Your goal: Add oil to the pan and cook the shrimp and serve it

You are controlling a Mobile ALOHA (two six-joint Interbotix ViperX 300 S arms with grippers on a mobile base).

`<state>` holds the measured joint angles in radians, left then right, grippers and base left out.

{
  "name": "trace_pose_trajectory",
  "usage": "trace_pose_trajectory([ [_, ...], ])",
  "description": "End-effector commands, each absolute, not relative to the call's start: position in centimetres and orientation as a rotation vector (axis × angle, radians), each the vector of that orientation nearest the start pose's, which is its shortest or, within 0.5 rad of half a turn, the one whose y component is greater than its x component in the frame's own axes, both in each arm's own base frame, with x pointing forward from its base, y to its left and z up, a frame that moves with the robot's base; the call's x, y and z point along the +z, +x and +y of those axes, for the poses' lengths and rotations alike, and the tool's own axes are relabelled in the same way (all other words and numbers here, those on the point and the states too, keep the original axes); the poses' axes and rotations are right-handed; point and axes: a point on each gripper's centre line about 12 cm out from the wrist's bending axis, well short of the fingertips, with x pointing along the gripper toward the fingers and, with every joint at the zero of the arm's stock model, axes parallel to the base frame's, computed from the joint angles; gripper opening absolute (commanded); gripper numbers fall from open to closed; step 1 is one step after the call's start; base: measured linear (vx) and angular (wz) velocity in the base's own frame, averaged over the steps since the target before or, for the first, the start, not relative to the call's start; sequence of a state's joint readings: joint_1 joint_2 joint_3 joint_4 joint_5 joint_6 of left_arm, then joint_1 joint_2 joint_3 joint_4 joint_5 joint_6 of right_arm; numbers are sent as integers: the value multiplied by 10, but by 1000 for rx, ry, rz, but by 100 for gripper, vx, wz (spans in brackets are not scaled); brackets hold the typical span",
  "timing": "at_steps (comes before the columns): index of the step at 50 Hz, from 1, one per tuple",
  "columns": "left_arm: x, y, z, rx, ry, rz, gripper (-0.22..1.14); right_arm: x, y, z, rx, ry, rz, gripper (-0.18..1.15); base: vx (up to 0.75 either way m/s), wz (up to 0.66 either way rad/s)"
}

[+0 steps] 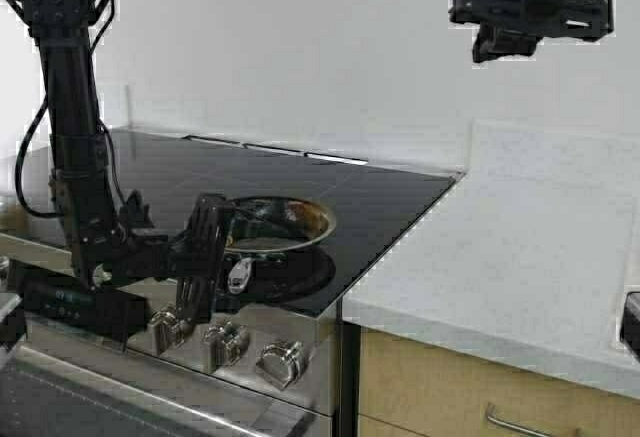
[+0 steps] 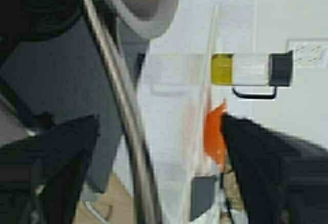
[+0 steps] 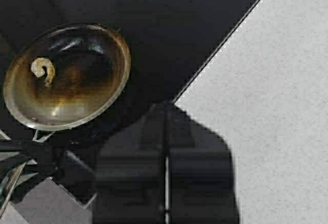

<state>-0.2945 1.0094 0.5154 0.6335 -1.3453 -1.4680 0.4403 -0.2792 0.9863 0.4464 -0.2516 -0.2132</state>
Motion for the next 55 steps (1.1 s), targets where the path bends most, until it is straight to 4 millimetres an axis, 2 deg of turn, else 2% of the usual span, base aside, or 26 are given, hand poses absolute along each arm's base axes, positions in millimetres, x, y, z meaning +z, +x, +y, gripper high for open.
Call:
trace_pose_trajectory([
  [1, -74, 363, -184, -659, -1283, 761, 95, 196, 287, 121, 277, 95, 455, 5, 0, 0],
  [4, -75, 363, -184, -649, -1305, 771, 86, 197, 287, 121, 277, 97, 453, 5, 0, 0],
  [7, -76, 364, -185, -643, -1331, 782, 71, 196, 287, 121, 278, 97, 454, 5, 0, 0],
  [10, -78, 364, -185, -633, -1358, 795, 50, 196, 287, 122, 280, 94, 454, 5, 0, 0],
  [15, -80, 365, -185, -626, -1384, 803, 6, 196, 287, 121, 276, 98, 454, 5, 0, 0],
  [18, -79, 366, -186, -629, -1392, 800, -10, 196, 287, 121, 276, 98, 454, 5, 0, 0],
  [20, -78, 366, -186, -633, -1396, 800, -9, 197, 287, 121, 277, 97, 452, 5, 0, 0],
  [27, -71, 364, -186, -661, -1422, 779, 7, 197, 287, 122, 280, 98, 452, 5, 0, 0],
  [35, -66, 363, -185, -683, -1442, 757, 3, 197, 288, 121, 277, 97, 451, 5, 0, 0],
  [55, -48, 360, -182, -708, -1474, 703, 3, 198, 288, 122, 279, 95, 448, 5, 0, 1],
])
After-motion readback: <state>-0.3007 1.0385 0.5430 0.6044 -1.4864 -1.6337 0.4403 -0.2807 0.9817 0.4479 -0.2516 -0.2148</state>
